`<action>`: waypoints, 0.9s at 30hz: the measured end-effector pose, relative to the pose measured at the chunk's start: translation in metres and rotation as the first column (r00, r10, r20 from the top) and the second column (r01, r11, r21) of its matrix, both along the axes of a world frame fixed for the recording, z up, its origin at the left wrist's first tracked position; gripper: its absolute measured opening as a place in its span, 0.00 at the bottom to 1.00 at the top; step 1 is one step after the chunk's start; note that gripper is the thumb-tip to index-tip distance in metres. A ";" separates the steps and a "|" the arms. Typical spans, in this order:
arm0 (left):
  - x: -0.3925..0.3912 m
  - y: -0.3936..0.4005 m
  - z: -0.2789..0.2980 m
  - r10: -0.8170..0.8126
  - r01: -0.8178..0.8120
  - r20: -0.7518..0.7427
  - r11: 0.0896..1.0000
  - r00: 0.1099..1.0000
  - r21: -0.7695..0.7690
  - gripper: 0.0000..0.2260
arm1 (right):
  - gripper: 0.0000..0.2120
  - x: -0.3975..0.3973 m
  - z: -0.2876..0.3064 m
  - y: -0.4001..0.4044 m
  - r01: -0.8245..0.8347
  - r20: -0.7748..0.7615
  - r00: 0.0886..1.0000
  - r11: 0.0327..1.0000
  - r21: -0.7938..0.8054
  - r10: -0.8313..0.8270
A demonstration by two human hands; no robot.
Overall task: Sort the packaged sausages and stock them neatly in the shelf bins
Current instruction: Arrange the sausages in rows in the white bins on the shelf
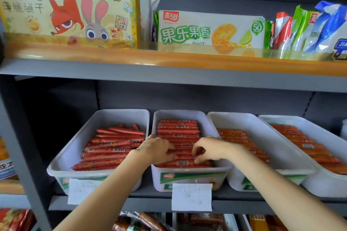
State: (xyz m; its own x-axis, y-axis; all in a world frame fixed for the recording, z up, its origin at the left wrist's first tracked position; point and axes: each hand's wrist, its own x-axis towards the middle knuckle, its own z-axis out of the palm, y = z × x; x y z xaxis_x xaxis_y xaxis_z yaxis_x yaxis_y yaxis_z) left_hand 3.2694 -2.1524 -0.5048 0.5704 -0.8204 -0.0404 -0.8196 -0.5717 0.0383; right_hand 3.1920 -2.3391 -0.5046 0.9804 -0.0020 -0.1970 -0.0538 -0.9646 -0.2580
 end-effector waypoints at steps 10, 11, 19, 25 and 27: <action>0.048 0.139 0.023 0.221 -0.218 -0.003 0.962 0.975 -0.166 0.20 | 0.10 0.033 0.033 0.083 -0.138 0.250 0.963 0.979 0.148 0.099; 0.055 0.152 0.020 0.229 -0.229 -0.010 0.973 0.973 -0.041 0.20 | 0.12 0.042 0.030 0.100 -0.164 0.258 0.957 0.982 0.097 0.135; 0.088 0.162 -0.026 0.378 -0.375 0.025 0.903 0.925 0.212 0.23 | 0.24 0.102 -0.005 0.187 -0.226 -0.047 0.974 0.913 -0.339 0.223; 0.095 0.153 -0.032 0.281 -0.288 0.187 0.957 0.941 0.011 0.23 | 0.20 0.127 -0.007 0.178 -0.085 0.078 0.993 0.996 -0.014 0.086; 0.092 0.150 -0.034 0.171 -0.167 -0.038 0.983 0.985 0.074 0.25 | 0.19 0.146 -0.006 0.167 0.000 0.124 0.992 1.000 -0.023 0.003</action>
